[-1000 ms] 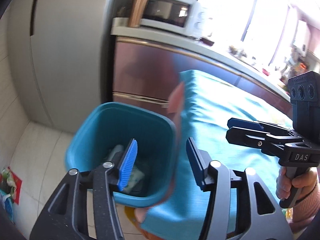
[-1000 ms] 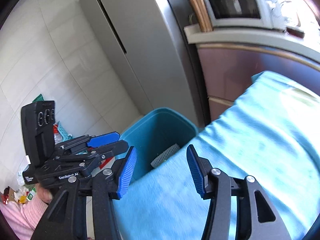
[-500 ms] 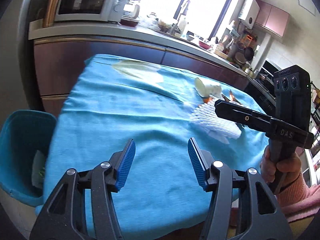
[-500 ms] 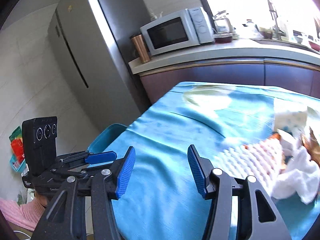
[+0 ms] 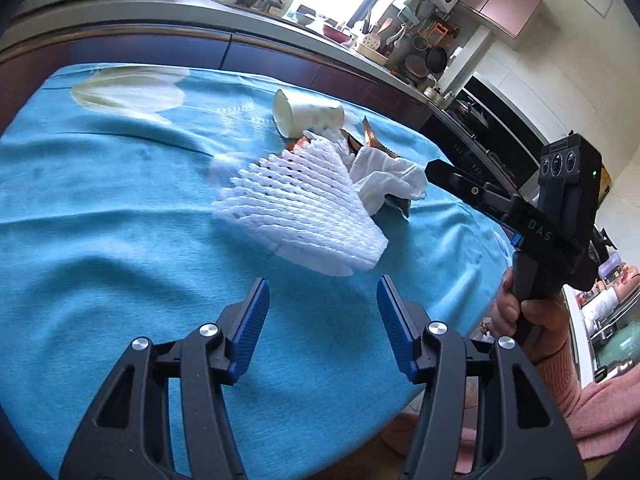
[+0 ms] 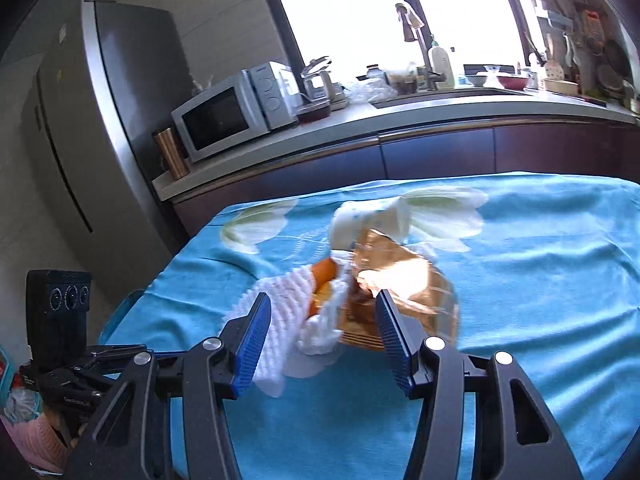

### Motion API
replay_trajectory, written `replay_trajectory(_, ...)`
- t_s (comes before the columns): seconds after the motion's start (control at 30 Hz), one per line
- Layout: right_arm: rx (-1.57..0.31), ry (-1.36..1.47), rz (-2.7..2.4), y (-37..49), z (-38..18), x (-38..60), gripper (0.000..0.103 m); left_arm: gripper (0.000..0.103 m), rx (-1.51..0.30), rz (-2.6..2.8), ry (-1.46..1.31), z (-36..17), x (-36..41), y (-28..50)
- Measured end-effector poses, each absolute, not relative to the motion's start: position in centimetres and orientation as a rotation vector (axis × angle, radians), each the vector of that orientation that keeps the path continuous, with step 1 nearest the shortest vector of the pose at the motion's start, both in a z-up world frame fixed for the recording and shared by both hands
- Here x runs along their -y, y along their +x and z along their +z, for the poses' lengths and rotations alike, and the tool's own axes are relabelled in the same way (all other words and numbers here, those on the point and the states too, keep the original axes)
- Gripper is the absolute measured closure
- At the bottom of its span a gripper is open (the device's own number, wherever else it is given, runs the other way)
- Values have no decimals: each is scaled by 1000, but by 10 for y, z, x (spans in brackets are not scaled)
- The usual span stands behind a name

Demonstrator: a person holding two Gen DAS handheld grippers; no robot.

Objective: Collect trash
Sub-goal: 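Return to the table and grasp a foam net with the left tool while the right tool reaches the tissue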

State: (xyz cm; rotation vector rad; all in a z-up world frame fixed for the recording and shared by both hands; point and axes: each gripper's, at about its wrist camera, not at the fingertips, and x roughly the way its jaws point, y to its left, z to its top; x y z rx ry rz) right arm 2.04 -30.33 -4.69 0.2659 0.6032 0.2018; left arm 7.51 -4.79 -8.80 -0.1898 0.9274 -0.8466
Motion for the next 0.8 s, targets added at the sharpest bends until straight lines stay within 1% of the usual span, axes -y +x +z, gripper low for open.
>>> replay_trajectory(0.2,-639,235,139,28,-65,319,51,45,-958,-868,-213,-88,63,87)
replay_trajectory(0.3,-643,199,119,33,-68,320,54,44,-981,-856,-230,-90,63,94)
replay_trajectory(0.57,-591,227,133,20,-63,342,54,44,-1045,-839,-291,-102,65,107)
replay_trajectory(0.63,-612,210,119,23,-66,343,58,44,-1051,-832,-296,-104,66,110)
replay_trajectory(0.67,-621,197,121,24,-68,342,59,46,-1050,-827,-297,-104,67,112)
replay_trajectory(0.73,-626,176,134,28,-70,337,59,49,-1055,-820,-301,-103,67,114)
replay_trajectory(0.8,-638,138,146,33,-72,329,59,61,-1060,-815,-306,-103,66,115)
